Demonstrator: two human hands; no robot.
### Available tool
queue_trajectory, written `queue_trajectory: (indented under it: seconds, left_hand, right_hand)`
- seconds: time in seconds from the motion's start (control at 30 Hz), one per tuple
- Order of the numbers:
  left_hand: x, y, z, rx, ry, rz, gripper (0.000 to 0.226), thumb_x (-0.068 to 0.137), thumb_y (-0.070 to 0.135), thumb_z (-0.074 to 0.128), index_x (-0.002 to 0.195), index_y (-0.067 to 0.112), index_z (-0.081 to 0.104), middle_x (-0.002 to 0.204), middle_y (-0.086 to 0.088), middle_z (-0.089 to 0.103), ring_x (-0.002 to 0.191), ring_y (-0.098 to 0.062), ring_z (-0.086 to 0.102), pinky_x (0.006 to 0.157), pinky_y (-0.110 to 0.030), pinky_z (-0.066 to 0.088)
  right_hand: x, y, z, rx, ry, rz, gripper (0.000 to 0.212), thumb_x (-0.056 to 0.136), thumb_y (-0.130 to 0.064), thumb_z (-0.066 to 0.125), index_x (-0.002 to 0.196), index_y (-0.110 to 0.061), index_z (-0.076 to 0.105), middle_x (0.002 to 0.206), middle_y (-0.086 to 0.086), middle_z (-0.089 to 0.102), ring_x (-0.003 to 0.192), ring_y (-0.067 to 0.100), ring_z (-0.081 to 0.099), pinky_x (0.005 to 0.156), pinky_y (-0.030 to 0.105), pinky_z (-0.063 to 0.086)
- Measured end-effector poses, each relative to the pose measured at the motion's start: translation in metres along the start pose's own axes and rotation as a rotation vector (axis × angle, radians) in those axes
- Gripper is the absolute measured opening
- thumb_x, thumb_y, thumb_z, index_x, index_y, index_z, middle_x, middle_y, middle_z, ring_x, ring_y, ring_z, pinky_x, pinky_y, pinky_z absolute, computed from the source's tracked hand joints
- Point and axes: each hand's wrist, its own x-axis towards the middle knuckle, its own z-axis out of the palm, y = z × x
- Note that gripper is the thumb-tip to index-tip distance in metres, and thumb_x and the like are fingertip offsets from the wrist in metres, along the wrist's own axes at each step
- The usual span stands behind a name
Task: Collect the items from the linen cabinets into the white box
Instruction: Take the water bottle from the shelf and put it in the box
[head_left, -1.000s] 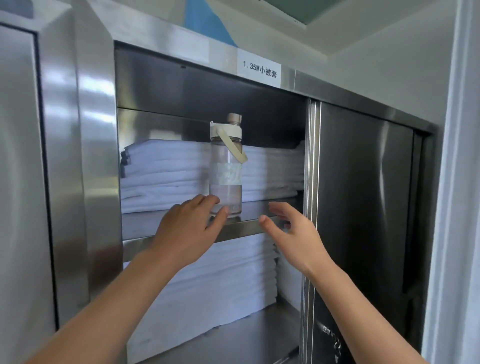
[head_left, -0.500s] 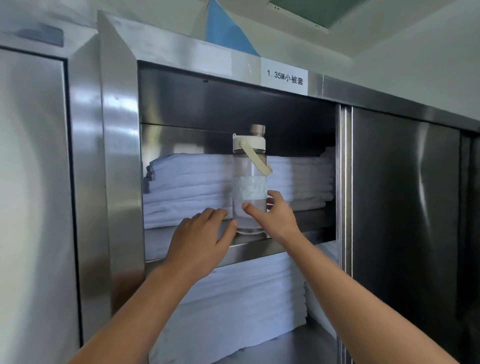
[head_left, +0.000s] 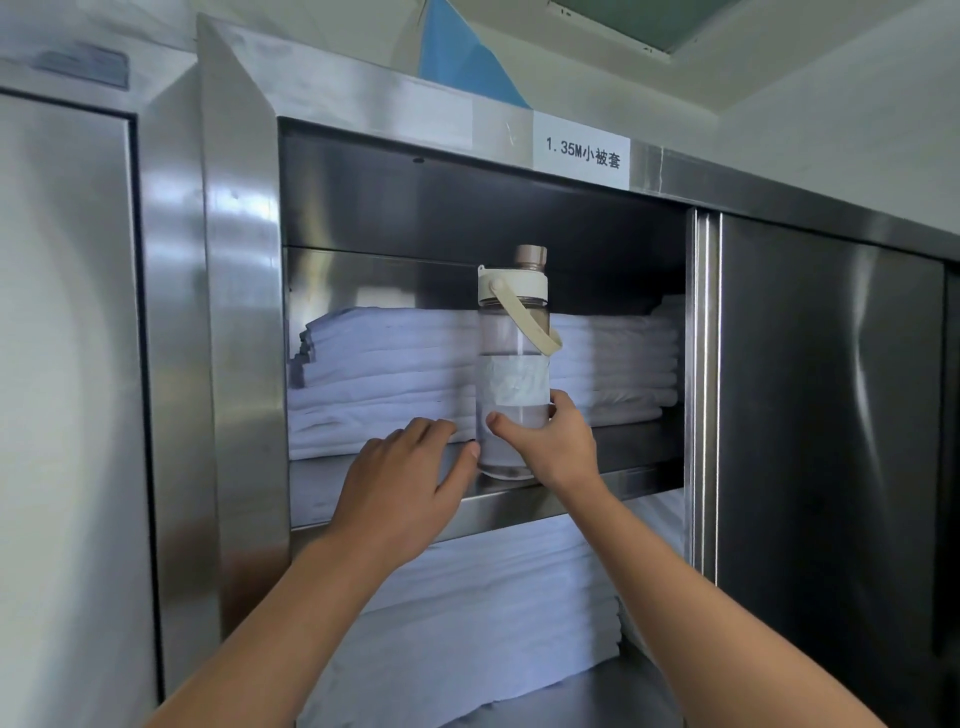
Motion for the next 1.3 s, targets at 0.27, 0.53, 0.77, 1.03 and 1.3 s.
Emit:
queue_trajectory:
  seconds: [0.27, 0.53, 0.77, 1.03, 1.3]
  left_hand:
    - [-0.019, 0.019, -0.008, -0.05, 0.002, 0.029, 0.05, 0.095, 0.057, 0.026, 0.125, 0.029, 0.054, 0.124, 0.01, 0.059, 0.103, -0.019, 0.057, 0.083, -0.033, 0.043]
    - [-0.084, 0.05, -0.002, -0.214, 0.006, 0.069, 0.045, 0.094, 0.061, 0.025, 0.12, 0.036, 0.052, 0.118, 0.018, 0.059, 0.102, -0.014, 0.059, 0.079, -0.031, 0.045]
    - [-0.168, 0.076, 0.053, -0.336, -0.214, 0.025, 0.054, 0.093, 0.063, 0.021, 0.128, 0.033, 0.05, 0.129, 0.016, 0.056, 0.108, -0.017, 0.058, 0.089, -0.037, 0.047]
    - [-0.243, 0.115, 0.098, -0.387, -0.394, 0.001, 0.053, 0.093, 0.057, 0.025, 0.123, 0.026, 0.055, 0.122, 0.005, 0.062, 0.104, -0.024, 0.06, 0.085, -0.038, 0.048]
    - [-0.255, 0.139, 0.12, -0.485, -0.477, 0.13, 0.052, 0.094, 0.055, 0.028, 0.12, 0.021, 0.057, 0.118, 0.006, 0.064, 0.096, -0.024, 0.061, 0.079, -0.036, 0.046]
  right_hand:
    - [-0.042, -0.026, -0.047, -0.068, -0.029, -0.052, 0.066, 0.05, -0.067, 0.072, 0.104, -0.032, 0.059, 0.092, -0.018, 0.067, 0.087, 0.004, 0.064, 0.07, 0.028, 0.053]
    - [-0.134, 0.016, -0.106, -0.017, -0.02, -0.02, 0.062, 0.054, -0.055, 0.079, 0.111, -0.038, 0.061, 0.101, -0.02, 0.071, 0.091, -0.003, 0.067, 0.076, 0.027, 0.057]
    - [-0.239, 0.092, -0.154, -0.002, 0.007, 0.189, 0.063, 0.055, -0.044, 0.088, 0.111, -0.034, 0.062, 0.103, -0.013, 0.073, 0.095, 0.006, 0.07, 0.084, 0.042, 0.061]
    - [-0.341, 0.145, -0.188, -0.031, -0.028, 0.328, 0.071, 0.064, -0.037, 0.093, 0.124, -0.041, 0.056, 0.112, -0.026, 0.067, 0.106, -0.002, 0.064, 0.084, 0.021, 0.057]
    - [-0.382, 0.149, -0.194, -0.149, 0.058, 0.453, 0.07, 0.057, -0.052, 0.087, 0.118, -0.046, 0.054, 0.108, -0.03, 0.065, 0.101, -0.007, 0.063, 0.073, 0.009, 0.051]
